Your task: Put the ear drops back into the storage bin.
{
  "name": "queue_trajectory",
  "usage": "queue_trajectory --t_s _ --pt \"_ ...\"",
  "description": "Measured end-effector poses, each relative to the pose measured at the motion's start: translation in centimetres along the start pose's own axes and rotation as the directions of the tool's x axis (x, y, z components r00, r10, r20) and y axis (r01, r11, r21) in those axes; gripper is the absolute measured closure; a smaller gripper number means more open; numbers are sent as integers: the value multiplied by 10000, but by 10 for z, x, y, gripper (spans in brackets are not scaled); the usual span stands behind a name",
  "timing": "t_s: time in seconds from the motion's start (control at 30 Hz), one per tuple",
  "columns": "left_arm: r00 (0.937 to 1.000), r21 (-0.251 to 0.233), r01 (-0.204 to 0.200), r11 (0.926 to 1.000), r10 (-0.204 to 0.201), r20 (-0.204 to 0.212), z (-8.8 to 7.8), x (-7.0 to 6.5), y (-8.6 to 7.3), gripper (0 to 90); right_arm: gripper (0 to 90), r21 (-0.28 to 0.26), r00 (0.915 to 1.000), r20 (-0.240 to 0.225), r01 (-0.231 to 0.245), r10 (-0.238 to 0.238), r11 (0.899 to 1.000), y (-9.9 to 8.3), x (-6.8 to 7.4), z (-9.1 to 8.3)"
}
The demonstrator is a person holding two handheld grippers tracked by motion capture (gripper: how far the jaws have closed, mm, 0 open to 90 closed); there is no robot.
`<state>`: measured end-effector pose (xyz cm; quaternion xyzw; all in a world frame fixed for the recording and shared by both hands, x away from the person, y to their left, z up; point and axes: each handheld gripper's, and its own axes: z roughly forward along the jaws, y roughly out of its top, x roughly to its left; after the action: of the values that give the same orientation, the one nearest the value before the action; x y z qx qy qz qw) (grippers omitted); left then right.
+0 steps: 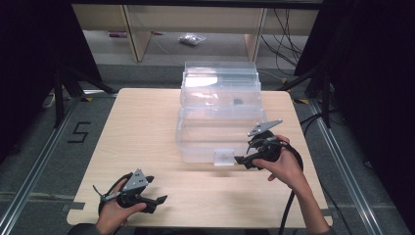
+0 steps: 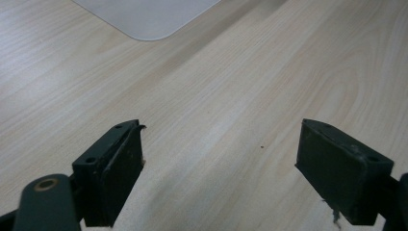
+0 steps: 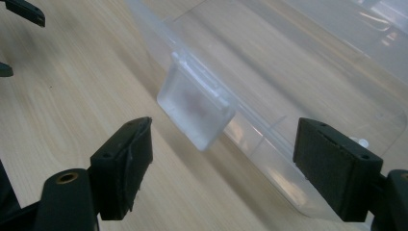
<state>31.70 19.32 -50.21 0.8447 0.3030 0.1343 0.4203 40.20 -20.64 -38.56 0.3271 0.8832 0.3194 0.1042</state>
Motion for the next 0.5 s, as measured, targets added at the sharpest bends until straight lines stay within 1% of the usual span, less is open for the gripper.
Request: queue_trajectory --t_s 0.03,0.07,0.17,0.2,0.23,0.3,0.33,0.4,0.43,0.47,0.5 --pt "10000 -39 24 10000 -24 -15 0 0 0 159 221 -14 9997 -2 -227 227 9997 -1 2 0" --pt "9997 -237 249 9994 -249 -11 1 -2 0 159 220 -57 10000 -9 -30 30 10000 -2 1 0" --pt "9997 -188 235 9995 -235 11 1 -2 0 159 220 -133 10000 97 -6 8 9999 -4 3 1" --pt "9997 -205 224 9995 -224 -13 1 -2 0 159 220 -227 9999 103 109 -107 9997 -4 3 1" --pt "9999 62 -106 9999 106 -30 -1 1 1 159 220 -268 9999 39 100 -99 9996 -5 6 2" --pt "9999 57 -115 9999 115 -69 -1 1 1 159 218 -275 9999 101 109 -106 9996 -7 8 1" --pt "9999 55 -114 9999 114 -68 -1 1 1 159 218 -395 9999 89 88 -84 9992 -8 10 2" --pt "9999 26 -83 10000 83 -76 -1 0 1 159 215 -327 9998 164 115 -110 9994 -9 11 2" --pt "9999 26 -83 10000 83 -76 -1 0 1 159 213 -277 9998 117 183 -180 9994 -9 11 2" --pt "10000 -76 41 10000 -41 -59 0 -1 0 159 213 -277 9998 117 183 -180 9994 -9 11 2" --pt "10000 -78 79 9999 -80 -57 0 -1 1 159 213 -268 9998 121 187 -184 9995 -9 12 1"
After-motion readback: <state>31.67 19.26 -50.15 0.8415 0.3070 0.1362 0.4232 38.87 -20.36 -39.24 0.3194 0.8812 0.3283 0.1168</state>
